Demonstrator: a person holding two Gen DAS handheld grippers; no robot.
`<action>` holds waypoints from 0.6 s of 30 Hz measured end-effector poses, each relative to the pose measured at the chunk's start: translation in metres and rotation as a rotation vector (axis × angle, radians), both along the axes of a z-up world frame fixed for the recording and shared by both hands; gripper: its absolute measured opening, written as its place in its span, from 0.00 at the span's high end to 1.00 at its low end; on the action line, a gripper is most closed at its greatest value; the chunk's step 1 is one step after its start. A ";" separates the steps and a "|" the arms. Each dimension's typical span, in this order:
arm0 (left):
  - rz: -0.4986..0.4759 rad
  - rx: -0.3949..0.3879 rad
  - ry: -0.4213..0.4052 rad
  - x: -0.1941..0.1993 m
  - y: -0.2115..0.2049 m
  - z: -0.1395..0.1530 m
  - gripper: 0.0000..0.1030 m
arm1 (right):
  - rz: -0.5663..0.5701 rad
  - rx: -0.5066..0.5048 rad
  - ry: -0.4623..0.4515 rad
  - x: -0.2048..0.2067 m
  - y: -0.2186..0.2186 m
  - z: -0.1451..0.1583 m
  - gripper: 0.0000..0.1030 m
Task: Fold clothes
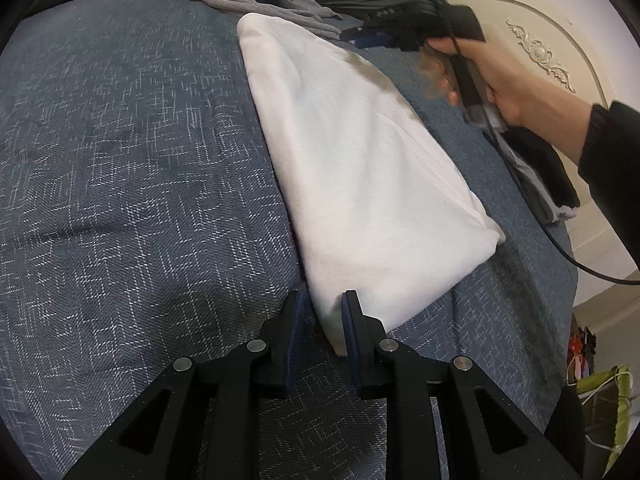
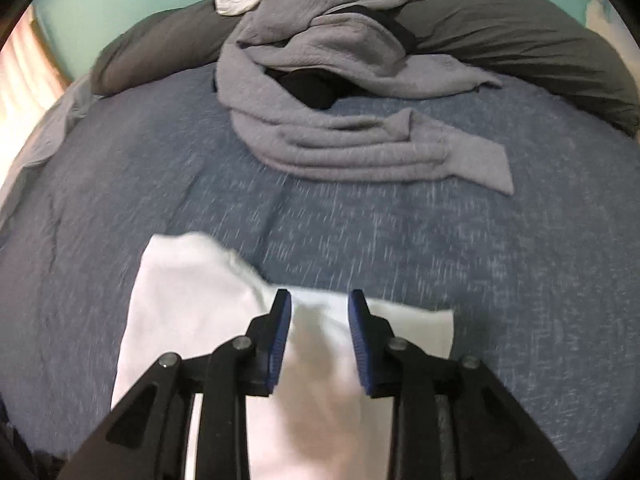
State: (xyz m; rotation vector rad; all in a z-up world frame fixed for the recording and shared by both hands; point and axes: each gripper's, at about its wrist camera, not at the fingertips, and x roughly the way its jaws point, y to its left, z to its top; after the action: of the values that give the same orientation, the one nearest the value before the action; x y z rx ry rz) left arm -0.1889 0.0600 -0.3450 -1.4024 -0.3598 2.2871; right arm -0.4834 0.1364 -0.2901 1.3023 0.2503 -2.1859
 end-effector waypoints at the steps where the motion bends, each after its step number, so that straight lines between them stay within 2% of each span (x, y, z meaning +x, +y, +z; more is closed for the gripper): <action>1: 0.000 -0.001 0.000 -0.002 0.003 -0.001 0.78 | 0.009 0.005 -0.006 0.002 0.002 -0.002 0.72; 5: -0.002 -0.004 0.001 -0.002 0.006 -0.001 0.78 | 0.040 0.025 -0.032 0.007 0.001 -0.015 0.72; 7: -0.003 -0.001 -0.001 -0.003 0.007 -0.002 0.78 | 0.059 0.015 -0.027 0.008 -0.002 -0.018 0.89; 9: -0.003 0.001 -0.001 -0.001 0.005 -0.001 0.78 | 0.056 0.029 -0.016 0.008 -0.005 -0.019 0.95; 13: -0.003 0.002 0.000 0.005 -0.009 0.004 0.78 | 0.003 -0.004 0.011 0.005 0.002 -0.014 0.97; 18: -0.003 0.000 0.001 0.006 -0.006 0.005 0.78 | -0.083 -0.055 -0.041 -0.004 0.015 -0.018 0.96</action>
State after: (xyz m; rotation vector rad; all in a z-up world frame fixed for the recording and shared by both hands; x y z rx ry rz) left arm -0.1827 0.0542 -0.3404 -1.4008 -0.3571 2.2857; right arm -0.4877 0.1518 -0.3079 1.3479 0.1212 -2.2160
